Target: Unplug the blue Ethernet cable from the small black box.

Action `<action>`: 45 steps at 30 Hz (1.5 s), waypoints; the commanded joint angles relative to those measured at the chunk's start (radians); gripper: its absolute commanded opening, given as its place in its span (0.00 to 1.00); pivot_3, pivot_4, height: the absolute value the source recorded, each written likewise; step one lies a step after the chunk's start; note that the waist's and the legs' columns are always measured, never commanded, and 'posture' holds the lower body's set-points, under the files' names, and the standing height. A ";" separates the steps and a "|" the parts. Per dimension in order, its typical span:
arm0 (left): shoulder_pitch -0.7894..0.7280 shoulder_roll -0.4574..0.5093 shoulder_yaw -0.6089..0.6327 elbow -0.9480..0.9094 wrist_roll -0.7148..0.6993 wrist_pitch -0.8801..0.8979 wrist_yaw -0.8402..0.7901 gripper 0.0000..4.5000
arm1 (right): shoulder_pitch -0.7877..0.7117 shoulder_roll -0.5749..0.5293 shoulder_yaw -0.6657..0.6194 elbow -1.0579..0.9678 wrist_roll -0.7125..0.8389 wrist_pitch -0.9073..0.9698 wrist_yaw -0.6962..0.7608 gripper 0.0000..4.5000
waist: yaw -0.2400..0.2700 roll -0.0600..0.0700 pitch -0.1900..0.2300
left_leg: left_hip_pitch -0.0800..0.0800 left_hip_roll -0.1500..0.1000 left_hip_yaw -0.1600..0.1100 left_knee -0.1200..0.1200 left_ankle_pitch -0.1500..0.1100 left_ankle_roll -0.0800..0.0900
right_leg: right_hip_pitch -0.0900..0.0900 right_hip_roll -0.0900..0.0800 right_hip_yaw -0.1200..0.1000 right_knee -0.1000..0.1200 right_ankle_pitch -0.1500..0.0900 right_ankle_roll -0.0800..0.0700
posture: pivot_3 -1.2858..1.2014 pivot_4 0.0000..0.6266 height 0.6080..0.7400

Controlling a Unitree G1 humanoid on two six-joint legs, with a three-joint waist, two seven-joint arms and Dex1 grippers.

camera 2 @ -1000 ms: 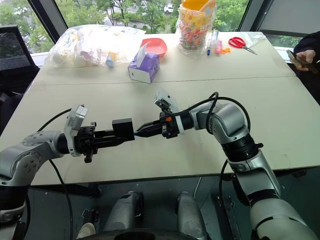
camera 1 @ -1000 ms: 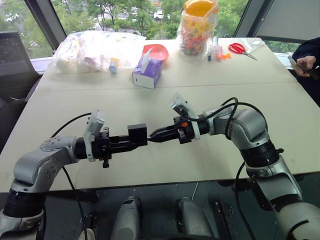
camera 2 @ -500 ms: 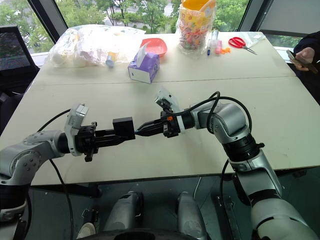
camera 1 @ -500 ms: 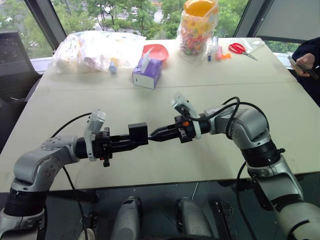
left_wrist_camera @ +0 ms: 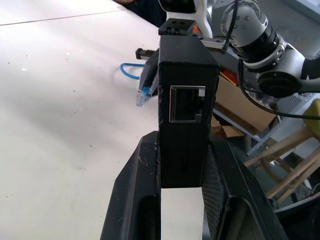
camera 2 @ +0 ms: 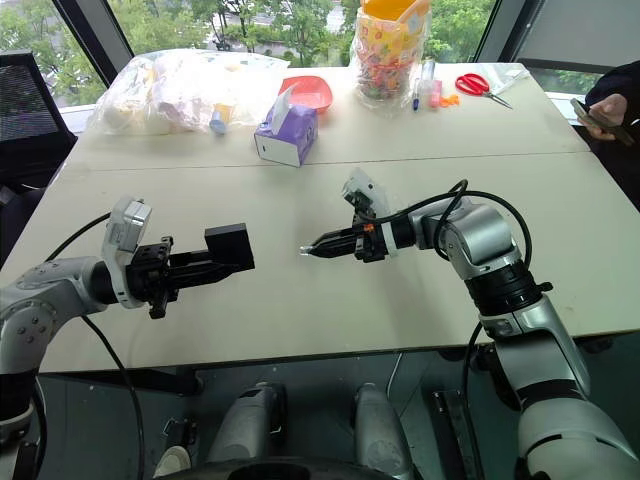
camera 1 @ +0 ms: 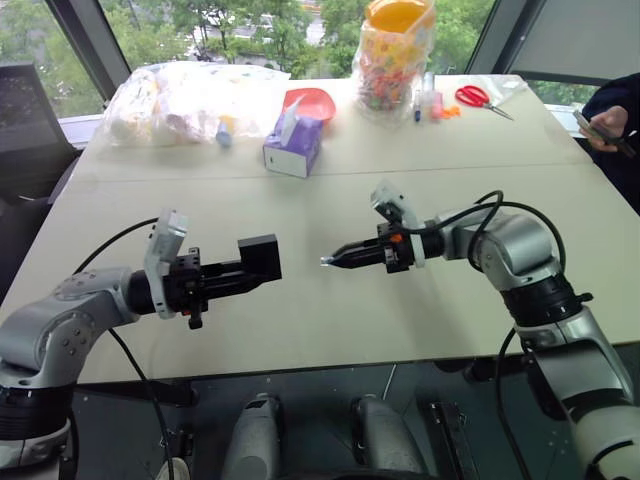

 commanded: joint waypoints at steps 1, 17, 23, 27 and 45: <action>-0.003 -0.022 -0.017 -0.018 0.023 -0.039 0.012 0.11 | -0.061 0.058 -0.037 0.127 -0.090 -0.111 -0.106 0.00 | -0.001 0.000 0.000 | 0.000 0.000 0.000 0.000 0.000 0.000 | 0.000 0.000 0.000 0.000 0.000 0.000 | 0.52 0.24 0.96; -0.232 -0.375 -0.265 0.483 0.595 -0.656 0.257 0.11 | -0.077 0.154 -0.211 0.262 -0.251 -0.214 -0.499 0.99 | 0.008 0.000 0.000 | -0.001 -0.001 0.000 0.001 0.000 0.000 | 0.001 0.001 0.000 0.001 0.001 0.001 | 0.52 0.24 0.96; -0.326 -0.465 -0.295 0.811 0.744 -0.940 0.307 0.11 | 0.077 0.139 -0.284 -0.039 -0.202 -0.044 -0.565 0.99 | 0.003 0.000 0.000 | -0.001 -0.001 0.000 0.002 0.000 0.001 | 0.001 0.001 0.000 0.001 0.002 0.004 | 0.52 0.24 0.96; -0.349 -0.490 -0.296 0.935 0.773 -1.037 0.307 0.11 | 0.145 0.143 -0.317 -0.175 -0.175 0.039 -0.607 0.99 | 0.005 0.001 0.000 | -0.001 -0.001 -0.001 0.002 0.000 0.001 | 0.001 0.001 0.000 0.002 0.002 0.005 | 0.52 0.24 0.96; -0.258 -0.406 -0.218 0.814 0.708 -0.934 0.267 0.99 | 0.228 0.077 -0.329 -0.394 -0.073 0.197 -0.601 1.00 | -0.005 0.001 -0.001 | 0.003 0.000 -0.001 0.004 0.000 0.001 | 0.004 0.001 0.000 0.002 0.001 0.001 | 0.52 0.24 0.96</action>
